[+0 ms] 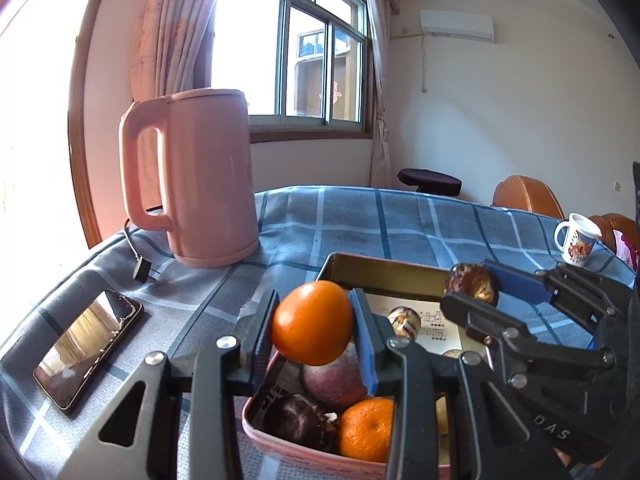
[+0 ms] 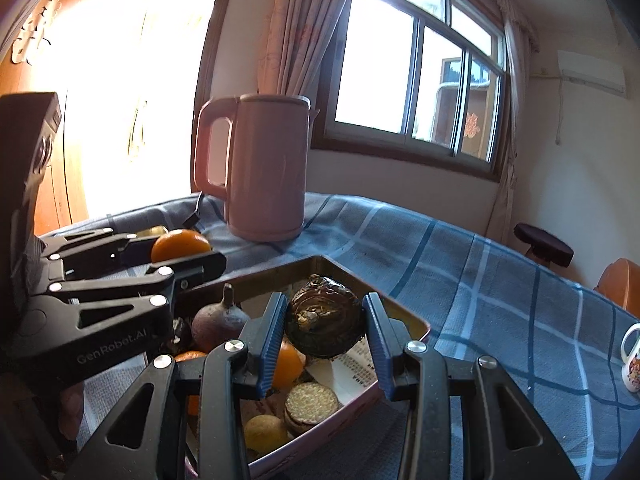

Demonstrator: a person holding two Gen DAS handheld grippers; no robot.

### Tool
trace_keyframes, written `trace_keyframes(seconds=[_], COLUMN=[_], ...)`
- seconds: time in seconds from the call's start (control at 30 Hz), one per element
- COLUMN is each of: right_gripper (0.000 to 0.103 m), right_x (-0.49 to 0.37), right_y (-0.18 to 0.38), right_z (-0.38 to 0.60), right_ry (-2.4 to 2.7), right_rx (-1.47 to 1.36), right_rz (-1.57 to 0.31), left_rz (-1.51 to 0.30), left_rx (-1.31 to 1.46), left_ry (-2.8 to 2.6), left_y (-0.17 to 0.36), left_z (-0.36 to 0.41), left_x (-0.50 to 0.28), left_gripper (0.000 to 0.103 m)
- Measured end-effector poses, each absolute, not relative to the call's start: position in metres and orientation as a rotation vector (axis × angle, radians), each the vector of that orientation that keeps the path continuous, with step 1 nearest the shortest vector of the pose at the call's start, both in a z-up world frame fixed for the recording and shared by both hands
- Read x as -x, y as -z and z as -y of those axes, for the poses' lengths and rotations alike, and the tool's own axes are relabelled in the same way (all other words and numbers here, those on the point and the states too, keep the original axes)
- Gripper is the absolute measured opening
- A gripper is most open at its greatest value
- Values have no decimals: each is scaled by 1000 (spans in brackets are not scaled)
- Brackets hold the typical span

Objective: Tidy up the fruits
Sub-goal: 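Open the right gripper over the tin while the left releases the orange inside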

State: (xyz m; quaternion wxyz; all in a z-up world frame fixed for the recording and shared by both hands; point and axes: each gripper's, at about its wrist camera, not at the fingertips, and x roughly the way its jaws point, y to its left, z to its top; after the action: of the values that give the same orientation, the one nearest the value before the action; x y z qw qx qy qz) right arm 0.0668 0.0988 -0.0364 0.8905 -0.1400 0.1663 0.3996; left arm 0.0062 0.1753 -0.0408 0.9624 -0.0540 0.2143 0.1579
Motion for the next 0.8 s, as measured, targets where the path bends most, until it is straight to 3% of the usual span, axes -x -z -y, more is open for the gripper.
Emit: trace_keyframes(seconds=[0.53, 0.6, 0.67, 0.8], right_gripper=[42, 42, 44, 62], right_x=[-74, -74, -72, -72], right_y=[60, 61, 62, 59], right_z=[-121, -123, -123, -120], right_ry=[-891, -901, -893, -885], right_rx=[397, 406, 411, 396], right_rz=[-552, -567, -563, -546], left_rz=[-538, -537, -532, -501], left_rx=[63, 60, 52, 43], left_ry=[-292, -295, -295, -304], left_y=[48, 48, 48, 46], left_z=[-168, -168, -166, -164], left_x=[-19, -19, -18, -13], left_gripper=[40, 44, 55, 68])
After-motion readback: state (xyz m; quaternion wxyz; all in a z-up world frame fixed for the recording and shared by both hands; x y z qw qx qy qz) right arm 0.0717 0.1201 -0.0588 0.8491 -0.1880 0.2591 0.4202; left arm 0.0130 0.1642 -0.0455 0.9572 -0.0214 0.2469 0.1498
